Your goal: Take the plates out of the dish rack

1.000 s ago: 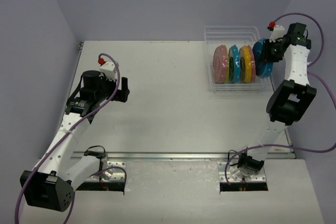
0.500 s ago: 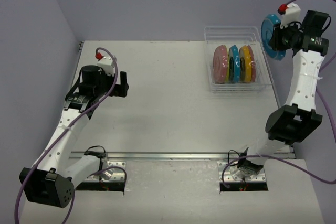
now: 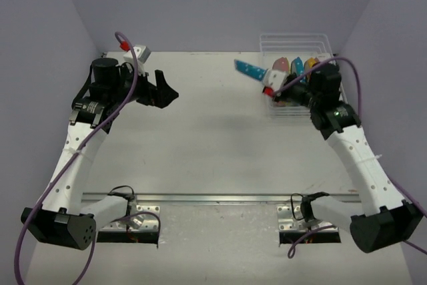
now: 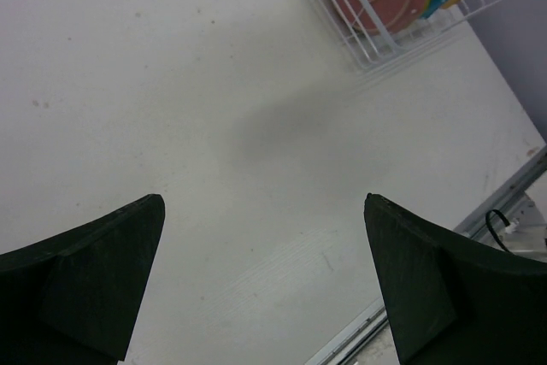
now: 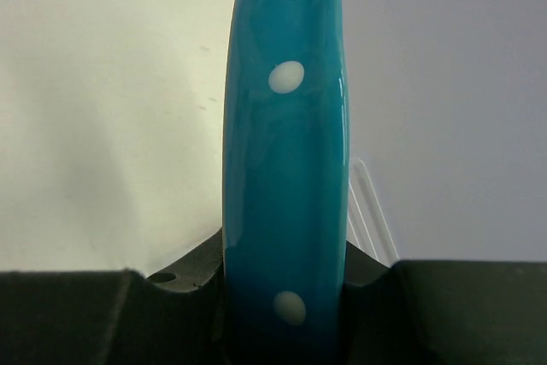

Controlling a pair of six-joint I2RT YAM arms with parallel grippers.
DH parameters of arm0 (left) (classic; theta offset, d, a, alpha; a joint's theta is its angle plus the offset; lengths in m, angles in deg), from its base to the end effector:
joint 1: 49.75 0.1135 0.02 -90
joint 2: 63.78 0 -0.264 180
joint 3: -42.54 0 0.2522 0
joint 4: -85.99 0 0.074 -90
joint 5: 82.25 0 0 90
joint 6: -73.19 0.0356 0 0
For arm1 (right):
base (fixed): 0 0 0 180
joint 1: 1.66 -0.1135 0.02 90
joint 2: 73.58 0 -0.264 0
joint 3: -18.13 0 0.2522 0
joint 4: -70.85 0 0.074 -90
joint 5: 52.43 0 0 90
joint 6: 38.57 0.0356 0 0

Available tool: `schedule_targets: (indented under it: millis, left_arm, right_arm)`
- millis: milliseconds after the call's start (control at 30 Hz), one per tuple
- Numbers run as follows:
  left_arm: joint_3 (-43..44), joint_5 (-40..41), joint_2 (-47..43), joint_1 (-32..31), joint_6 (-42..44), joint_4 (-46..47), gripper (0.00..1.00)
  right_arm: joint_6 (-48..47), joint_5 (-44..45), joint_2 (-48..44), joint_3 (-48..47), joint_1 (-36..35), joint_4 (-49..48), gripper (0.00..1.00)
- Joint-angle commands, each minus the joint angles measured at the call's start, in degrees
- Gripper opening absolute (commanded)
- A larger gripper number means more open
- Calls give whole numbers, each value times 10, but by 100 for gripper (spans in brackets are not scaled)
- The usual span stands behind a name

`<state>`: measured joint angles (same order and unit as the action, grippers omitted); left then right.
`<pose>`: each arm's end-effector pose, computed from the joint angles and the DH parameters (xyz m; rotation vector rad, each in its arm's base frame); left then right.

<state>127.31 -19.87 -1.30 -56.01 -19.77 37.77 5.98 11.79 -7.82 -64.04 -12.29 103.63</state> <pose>0.2231 -0.0411 0.3971 0.3639 1.9837 -0.5886 0.2481 0.0623 0.3956 -1.1190 1.4447 -0.0101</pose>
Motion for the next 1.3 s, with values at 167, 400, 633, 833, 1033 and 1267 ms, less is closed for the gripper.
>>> schedule_targets:
  millis: [167,400,633,833,1033,1267]
  left_arm:
    - [53,-216,56,5,-46,-16,99]
    - [4,-262,84,5,-53,-13,96]
    - [-19,-254,100,-10,-26,-29,94]
    - [-37,-248,101,-24,-9,-32,93]
    - [-44,-323,101,-39,11,-32,75]
    - [-75,-370,99,-66,35,-39,53]
  right_arm:
    - [-365,68,-135,290,-212,-378,0]
    - [-497,47,-127,439,-303,-633,0]
    - [-525,82,-86,471,-372,-763,0]
    - [-529,104,-44,467,-408,-847,0]
    - [-532,104,-11,470,-417,-898,0]
    - [-526,121,2,460,-417,-903,0]
